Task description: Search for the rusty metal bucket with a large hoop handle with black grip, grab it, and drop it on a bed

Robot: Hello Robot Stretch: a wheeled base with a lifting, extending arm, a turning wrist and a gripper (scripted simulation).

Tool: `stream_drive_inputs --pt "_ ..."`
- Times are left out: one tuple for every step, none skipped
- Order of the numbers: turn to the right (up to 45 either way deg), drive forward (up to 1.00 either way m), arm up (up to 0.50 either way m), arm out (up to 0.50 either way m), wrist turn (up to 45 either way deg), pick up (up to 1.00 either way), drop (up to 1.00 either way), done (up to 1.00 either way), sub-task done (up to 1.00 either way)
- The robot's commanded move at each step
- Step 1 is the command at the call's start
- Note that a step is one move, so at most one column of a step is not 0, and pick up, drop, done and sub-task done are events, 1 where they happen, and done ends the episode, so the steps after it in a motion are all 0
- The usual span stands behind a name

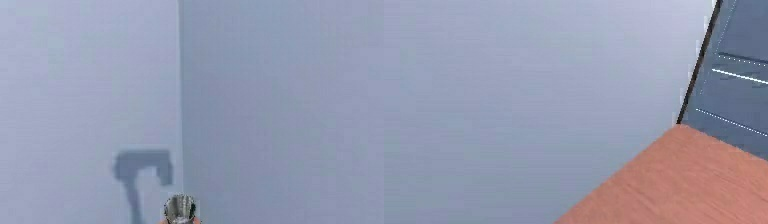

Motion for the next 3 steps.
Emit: stream_drive_inputs --pt "-45.0 0.00 0.00 0.00 0.0 0.00 0.00 0.00 0.00" --pt "-42.0 0.00 0.00 0.00 0.0 0.00 0.00 0.00 0.00" --pt "0.0 0.00 0.30 0.00 0.0 0.00 0.00 0.00 0.00"
